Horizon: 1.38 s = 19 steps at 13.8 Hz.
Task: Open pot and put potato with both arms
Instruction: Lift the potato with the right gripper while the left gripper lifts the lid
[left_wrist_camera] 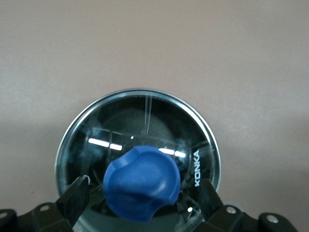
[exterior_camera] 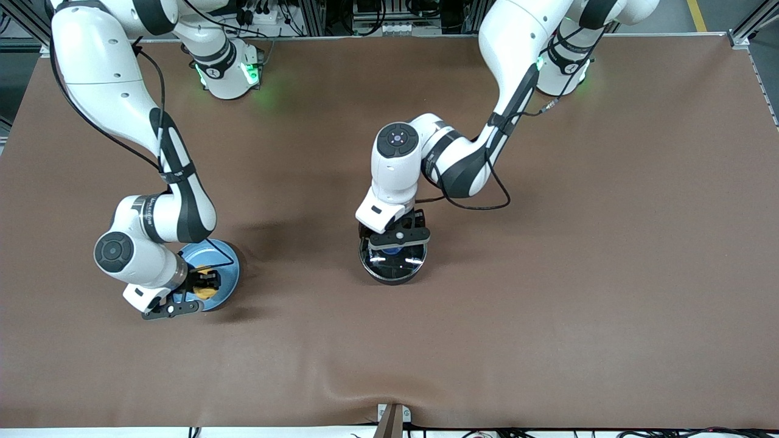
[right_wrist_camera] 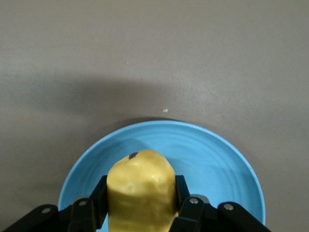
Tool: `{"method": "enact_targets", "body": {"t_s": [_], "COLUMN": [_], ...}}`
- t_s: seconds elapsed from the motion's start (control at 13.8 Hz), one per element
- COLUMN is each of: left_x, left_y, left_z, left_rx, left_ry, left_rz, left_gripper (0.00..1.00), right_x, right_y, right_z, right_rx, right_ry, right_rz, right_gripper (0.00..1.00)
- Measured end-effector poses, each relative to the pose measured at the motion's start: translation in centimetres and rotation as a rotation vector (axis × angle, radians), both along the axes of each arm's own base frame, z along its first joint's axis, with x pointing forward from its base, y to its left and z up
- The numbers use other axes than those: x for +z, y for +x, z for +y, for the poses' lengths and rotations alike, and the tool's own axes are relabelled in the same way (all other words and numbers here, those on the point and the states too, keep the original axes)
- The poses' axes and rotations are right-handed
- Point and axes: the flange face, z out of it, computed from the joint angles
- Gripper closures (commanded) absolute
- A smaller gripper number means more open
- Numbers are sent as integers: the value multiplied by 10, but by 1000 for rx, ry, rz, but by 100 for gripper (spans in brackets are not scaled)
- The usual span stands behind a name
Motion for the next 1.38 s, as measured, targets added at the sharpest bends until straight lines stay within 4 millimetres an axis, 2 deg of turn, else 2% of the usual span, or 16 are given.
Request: {"method": "enact_targets", "body": {"t_s": [0.22, 0.29, 0.36, 0.43, 0.58, 0.8, 0.94, 1.16, 1.38], "left_x": [-12, -14, -16, -17, -15, -12, -1, 39, 85], "left_y": [4, 4, 4, 5, 7, 8, 12, 24, 41], "left_z": [1, 1, 0, 0, 1, 1, -1, 11, 47], "left_rx": [1, 1, 3, 17, 50, 66, 69, 95, 130], "left_ry": [-6, -7, -11, -17, -28, -37, -52, -72, -71], "left_rz": [-10, -11, -14, -16, -19, -23, -38, -63, -74], "left_gripper": [0, 10, 63, 100, 100, 100, 100, 100, 100], "right_x": [23, 31, 39, 47, 64, 79, 87, 103, 115], "right_y": [6, 6, 6, 4, 3, 0, -1, -5, -10], "right_z": [17, 27, 40, 57, 89, 125, 148, 186, 215], "right_rx": [-38, -63, -91, -120, -146, -190, -228, -226, -193], "right_ry": [30, 38, 46, 53, 66, 99, 126, 152, 167], "right_rz": [-37, -45, -45, -43, -55, -69, -75, -95, -112], "right_gripper": [96, 97, 98, 99, 100, 100, 100, 100, 100]}}
